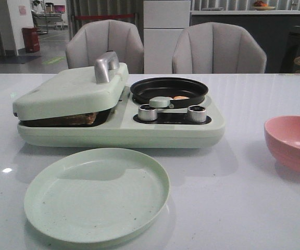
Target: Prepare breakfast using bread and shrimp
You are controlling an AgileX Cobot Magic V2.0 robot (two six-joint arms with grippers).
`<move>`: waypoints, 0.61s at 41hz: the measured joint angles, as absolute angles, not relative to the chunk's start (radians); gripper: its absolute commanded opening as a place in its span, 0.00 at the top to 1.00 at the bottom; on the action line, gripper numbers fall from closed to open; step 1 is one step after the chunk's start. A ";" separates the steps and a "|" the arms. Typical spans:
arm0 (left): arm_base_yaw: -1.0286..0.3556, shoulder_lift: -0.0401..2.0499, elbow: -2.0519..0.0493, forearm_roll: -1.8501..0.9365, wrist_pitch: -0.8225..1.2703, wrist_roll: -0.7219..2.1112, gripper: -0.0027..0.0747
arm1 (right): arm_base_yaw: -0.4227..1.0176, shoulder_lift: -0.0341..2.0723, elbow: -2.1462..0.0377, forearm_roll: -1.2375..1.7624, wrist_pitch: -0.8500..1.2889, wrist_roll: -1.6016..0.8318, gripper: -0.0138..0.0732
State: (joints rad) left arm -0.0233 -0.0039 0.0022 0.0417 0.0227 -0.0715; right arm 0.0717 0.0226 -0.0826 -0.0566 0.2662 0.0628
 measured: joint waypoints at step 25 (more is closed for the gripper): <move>-0.023 -0.004 0.002 0.042 0.022 -0.071 0.84 | 0.048 -0.010 0.029 0.000 0.102 0.063 0.80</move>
